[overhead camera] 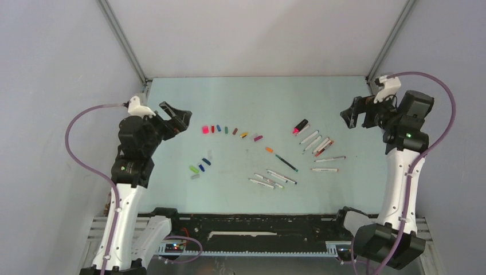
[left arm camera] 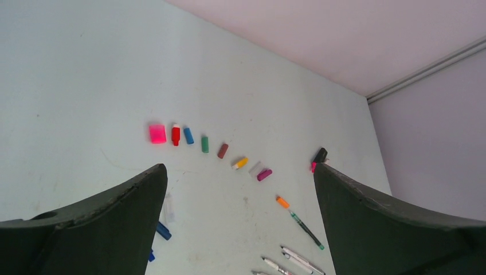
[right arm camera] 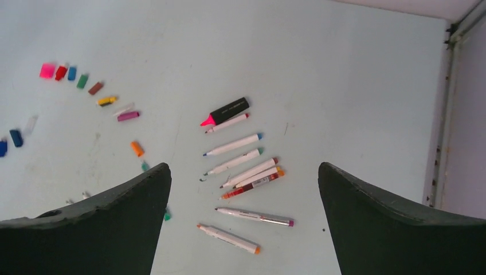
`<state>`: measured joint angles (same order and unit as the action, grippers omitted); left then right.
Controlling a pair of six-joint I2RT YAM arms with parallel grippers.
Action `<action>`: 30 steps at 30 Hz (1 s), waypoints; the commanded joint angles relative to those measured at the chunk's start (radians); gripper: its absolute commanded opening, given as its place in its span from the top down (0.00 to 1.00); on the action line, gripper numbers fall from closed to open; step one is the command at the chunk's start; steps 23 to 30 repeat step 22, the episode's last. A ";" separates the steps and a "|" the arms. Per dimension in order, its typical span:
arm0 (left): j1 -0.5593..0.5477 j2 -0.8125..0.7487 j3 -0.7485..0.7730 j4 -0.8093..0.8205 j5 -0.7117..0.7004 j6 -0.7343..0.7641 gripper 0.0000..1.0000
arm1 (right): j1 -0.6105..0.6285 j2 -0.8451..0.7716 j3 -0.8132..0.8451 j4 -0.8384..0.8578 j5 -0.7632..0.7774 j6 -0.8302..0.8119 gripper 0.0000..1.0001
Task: Open the pen caps
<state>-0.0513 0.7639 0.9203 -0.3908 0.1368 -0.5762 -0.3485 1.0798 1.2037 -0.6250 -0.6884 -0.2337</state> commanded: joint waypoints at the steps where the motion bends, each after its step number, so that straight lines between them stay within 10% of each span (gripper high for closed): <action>1: 0.013 -0.006 0.111 -0.023 0.046 0.072 0.00 | -0.004 -0.067 0.098 0.027 0.086 0.133 0.00; 30: 0.019 -0.007 0.154 -0.039 0.094 0.086 0.00 | -0.007 -0.233 0.108 -0.092 0.168 0.189 0.01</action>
